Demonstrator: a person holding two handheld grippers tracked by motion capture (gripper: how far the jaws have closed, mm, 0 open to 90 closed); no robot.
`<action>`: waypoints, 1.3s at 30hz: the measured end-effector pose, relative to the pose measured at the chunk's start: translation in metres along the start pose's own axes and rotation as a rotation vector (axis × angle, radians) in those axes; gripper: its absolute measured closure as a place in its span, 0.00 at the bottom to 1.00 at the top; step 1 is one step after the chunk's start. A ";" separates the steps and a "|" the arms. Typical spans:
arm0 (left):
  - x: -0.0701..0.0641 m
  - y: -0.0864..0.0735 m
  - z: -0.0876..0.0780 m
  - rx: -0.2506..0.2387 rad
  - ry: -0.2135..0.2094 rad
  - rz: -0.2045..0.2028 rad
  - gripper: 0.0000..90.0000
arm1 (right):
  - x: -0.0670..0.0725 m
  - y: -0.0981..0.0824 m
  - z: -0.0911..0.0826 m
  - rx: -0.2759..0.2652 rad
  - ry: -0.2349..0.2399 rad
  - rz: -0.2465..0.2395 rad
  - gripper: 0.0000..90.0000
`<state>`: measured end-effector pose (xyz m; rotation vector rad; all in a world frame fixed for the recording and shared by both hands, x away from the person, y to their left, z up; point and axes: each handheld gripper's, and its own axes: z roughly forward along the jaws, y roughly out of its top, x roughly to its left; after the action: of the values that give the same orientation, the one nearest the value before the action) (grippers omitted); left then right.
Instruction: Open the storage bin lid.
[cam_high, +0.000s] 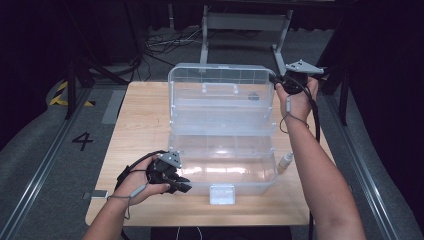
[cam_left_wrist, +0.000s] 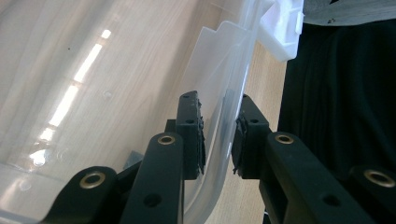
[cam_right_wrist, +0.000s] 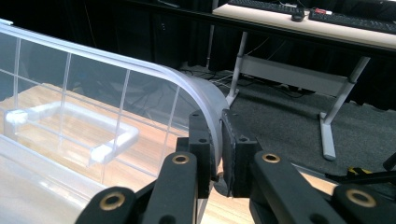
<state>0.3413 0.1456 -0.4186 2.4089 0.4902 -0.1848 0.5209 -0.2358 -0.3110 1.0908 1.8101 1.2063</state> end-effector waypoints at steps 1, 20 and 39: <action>0.000 0.000 0.000 0.000 0.000 0.000 0.84 | -0.001 0.000 0.001 0.000 0.002 0.000 0.93; 0.000 0.000 0.001 0.006 0.002 -0.002 0.84 | -0.006 -0.004 0.020 0.018 -0.001 -0.005 0.94; 0.001 -0.001 0.001 -0.003 -0.003 -0.001 0.84 | -0.017 -0.012 0.046 0.078 0.037 0.050 0.94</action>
<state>0.3420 0.1461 -0.4205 2.4048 0.4901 -0.1879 0.5648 -0.2379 -0.3352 1.1713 1.8819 1.2003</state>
